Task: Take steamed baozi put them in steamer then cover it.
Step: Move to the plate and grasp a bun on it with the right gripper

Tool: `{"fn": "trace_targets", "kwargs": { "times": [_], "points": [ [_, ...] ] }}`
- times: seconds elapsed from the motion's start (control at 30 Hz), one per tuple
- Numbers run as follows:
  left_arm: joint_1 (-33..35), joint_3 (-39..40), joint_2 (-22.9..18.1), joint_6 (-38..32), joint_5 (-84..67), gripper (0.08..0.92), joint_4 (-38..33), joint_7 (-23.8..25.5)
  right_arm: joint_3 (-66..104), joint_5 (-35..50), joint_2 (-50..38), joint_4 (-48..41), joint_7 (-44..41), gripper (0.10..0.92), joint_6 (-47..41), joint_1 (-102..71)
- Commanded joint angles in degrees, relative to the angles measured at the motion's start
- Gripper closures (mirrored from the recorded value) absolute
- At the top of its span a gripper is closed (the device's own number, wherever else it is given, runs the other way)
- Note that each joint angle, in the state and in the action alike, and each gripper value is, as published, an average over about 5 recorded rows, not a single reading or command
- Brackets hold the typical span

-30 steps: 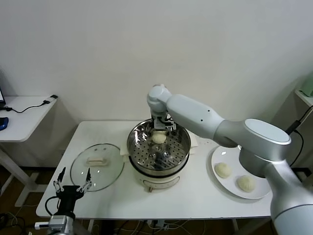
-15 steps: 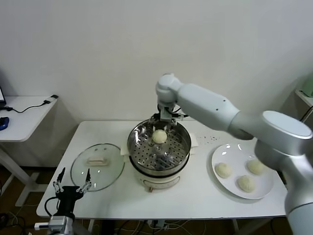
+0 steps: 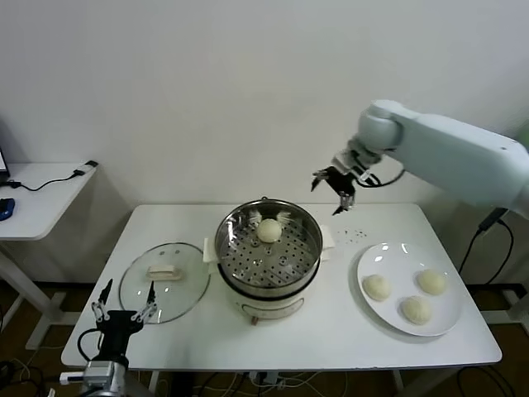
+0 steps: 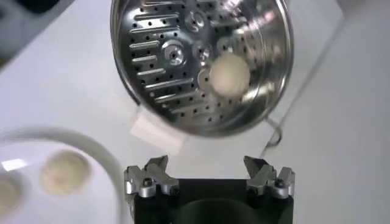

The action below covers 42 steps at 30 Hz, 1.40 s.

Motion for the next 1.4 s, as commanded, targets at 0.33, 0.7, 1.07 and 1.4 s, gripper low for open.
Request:
{"fn": "trace_targets", "kwargs": {
  "times": [0.33, 0.7, 1.07, 1.4],
  "points": [
    [0.37, -0.37, -0.65, 0.00, 0.80, 0.177, -0.07, 0.04, 14.76, -7.85, -11.86, -1.65, -1.71, 0.203, -10.46, -27.76],
    [0.46, -0.40, -0.72, 0.01, 1.22, 0.177, 0.17, 0.00, 24.87, -14.19, -7.39, -6.86, -0.36, 0.203, -8.25, -37.75],
    [0.38, -0.28, -0.98, 0.00, 1.72, 0.177, 0.41, -0.02, 27.45, -14.38, -4.59, -8.58, -0.07, 0.203, -7.82, -38.91],
    [0.27, -0.27, -0.99, 0.00, 1.80, 0.177, 0.52, -0.09, 27.16, -14.24, -4.41, -8.60, -0.81, 0.234, -7.81, -38.62]
  ]
}}
